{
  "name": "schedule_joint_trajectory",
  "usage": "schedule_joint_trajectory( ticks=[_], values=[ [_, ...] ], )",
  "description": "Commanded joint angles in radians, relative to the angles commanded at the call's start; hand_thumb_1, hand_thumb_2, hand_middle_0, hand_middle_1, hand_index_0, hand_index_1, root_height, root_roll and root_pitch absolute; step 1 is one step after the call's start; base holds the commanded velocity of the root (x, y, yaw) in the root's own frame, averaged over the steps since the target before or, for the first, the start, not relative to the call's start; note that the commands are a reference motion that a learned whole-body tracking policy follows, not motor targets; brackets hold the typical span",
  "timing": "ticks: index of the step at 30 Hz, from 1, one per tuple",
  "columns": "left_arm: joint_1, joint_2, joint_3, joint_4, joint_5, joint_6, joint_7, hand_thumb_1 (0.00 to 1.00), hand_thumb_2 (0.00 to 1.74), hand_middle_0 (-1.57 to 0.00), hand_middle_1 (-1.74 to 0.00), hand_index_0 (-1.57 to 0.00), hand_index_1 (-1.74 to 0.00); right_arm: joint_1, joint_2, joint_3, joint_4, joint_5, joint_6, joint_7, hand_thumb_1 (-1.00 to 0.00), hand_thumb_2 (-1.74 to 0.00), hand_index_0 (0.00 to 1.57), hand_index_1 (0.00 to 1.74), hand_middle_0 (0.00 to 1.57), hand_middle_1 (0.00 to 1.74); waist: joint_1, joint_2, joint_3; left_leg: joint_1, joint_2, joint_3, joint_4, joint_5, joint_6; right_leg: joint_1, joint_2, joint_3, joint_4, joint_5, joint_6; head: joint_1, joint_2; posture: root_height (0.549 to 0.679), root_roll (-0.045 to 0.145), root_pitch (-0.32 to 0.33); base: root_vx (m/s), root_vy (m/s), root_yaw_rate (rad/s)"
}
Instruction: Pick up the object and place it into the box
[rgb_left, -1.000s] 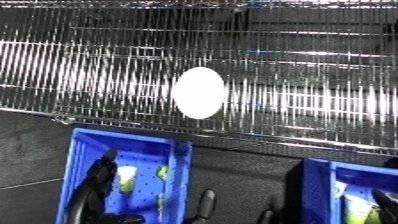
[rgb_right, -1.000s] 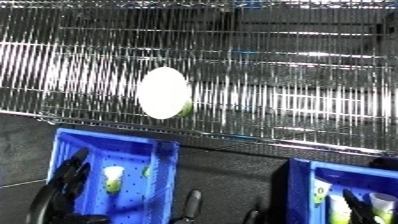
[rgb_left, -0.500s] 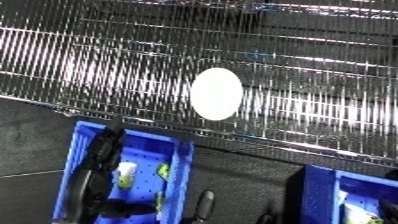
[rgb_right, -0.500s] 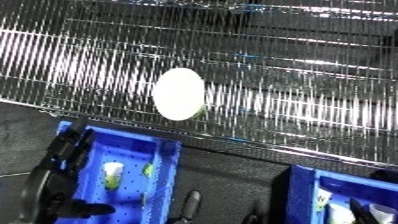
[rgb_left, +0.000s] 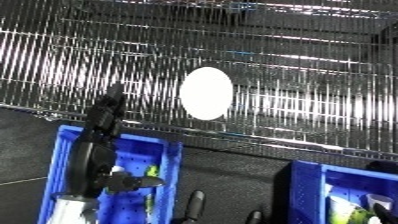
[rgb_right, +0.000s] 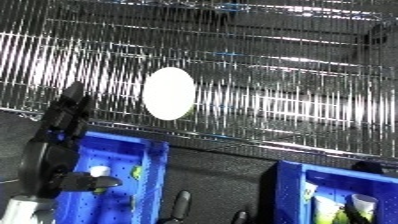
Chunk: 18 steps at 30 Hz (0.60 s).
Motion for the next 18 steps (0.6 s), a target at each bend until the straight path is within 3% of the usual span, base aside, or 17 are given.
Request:
schedule_joint_trajectory(
  ticks=[6, 18],
  values=[
    [-0.079, -0.023, -0.01, 0.071, 0.017, 0.013, 0.028, 0.0, 0.0, 0.0, 0.0, 0.0, 0.0, -0.022, 0.011, 0.02, 0.009, -0.008, 0.012, 0.017, 0.0, 0.0, 0.0, 0.0, 0.0, 0.0, -0.024, -0.019, 0.0, -0.008, 0.013, 0.013, 0.022, -0.012, 0.002, -0.01, 0.0118, 0.014, 0.008, 0.003, 0.0033, -0.047, 0.035, 0.649, 0.017, 0.07, 0.014, 0.016, -0.138],
    [-0.216, -0.037, -0.033, 0.243, 0.036, 0.041, 0.039, 0.0, 0.0, 0.0, 0.0, 0.0, 0.0, -0.046, 0.006, 0.049, -0.027, -0.018, 0.033, 0.023, 0.0, 0.0, 0.0, 0.0, 0.0, 0.0, -0.079, -0.051, 0.0, -0.025, 0.04, 0.036, 0.042, -0.024, -0.0006, -0.037, 0.0363, 0.04, 0.01, 0.011, 0.0097, -0.124, 0.117, 0.646, 0.006, 0.081, 0.003, 0.018, -0.133]
  ],
)
